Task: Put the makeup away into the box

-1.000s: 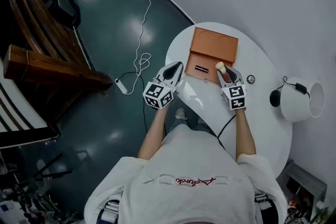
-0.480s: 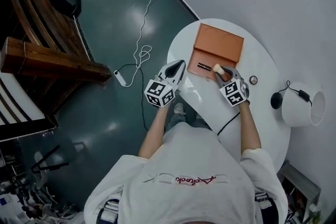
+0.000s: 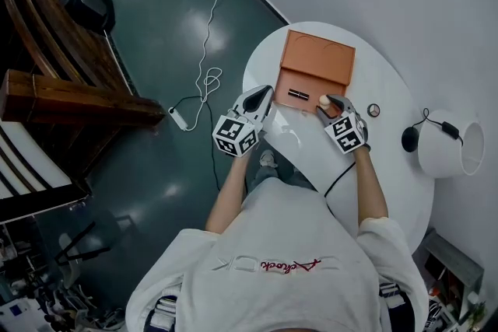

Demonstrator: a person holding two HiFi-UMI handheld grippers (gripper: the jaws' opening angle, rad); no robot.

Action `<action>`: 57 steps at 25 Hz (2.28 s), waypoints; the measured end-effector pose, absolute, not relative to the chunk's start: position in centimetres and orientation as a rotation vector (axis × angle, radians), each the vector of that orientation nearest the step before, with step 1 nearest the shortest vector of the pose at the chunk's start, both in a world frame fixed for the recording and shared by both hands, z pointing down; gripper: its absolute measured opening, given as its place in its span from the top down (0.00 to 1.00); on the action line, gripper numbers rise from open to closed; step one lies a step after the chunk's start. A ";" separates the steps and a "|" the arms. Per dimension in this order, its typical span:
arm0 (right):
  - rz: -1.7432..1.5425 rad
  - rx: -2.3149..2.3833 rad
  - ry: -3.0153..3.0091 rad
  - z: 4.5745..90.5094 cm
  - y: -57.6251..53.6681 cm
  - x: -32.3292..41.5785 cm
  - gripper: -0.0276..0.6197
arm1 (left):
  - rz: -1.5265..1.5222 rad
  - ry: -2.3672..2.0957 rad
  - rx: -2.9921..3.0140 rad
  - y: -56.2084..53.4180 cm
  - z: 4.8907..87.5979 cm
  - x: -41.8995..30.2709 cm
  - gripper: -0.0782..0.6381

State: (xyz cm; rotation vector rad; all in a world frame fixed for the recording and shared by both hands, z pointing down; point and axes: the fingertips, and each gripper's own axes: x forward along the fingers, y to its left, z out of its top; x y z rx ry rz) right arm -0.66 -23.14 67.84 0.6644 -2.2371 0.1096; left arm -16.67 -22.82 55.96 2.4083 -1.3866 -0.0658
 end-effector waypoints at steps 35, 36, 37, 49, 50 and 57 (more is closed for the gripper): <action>0.592 1.712 -2.100 63.6 -16.5 22.3 0.93 | 0.038 -0.783 2.666 -22.5 55.7 5.8 0.88; 0.600 1.723 -2.088 63.9 -16.1 22.8 0.93 | 0.045 -0.762 2.669 -22.3 55.9 6.6 0.88; 0.609 1.731 -2.078 64.1 -15.7 23.2 0.93 | 0.052 -0.744 2.671 -22.1 56.2 7.2 0.88; 0.735 1.636 -2.043 68.9 -12.4 21.3 0.93 | 0.135 -0.705 2.600 -20.2 60.1 7.7 0.88; 0.742 1.628 -2.043 69.3 -12.3 21.3 0.93 | 0.142 -0.708 2.593 -20.1 60.5 7.6 0.88; 0.783 1.596 -2.043 70.9 -12.5 21.0 0.93 | 0.161 -0.733 2.569 -20.6 61.6 7.0 0.88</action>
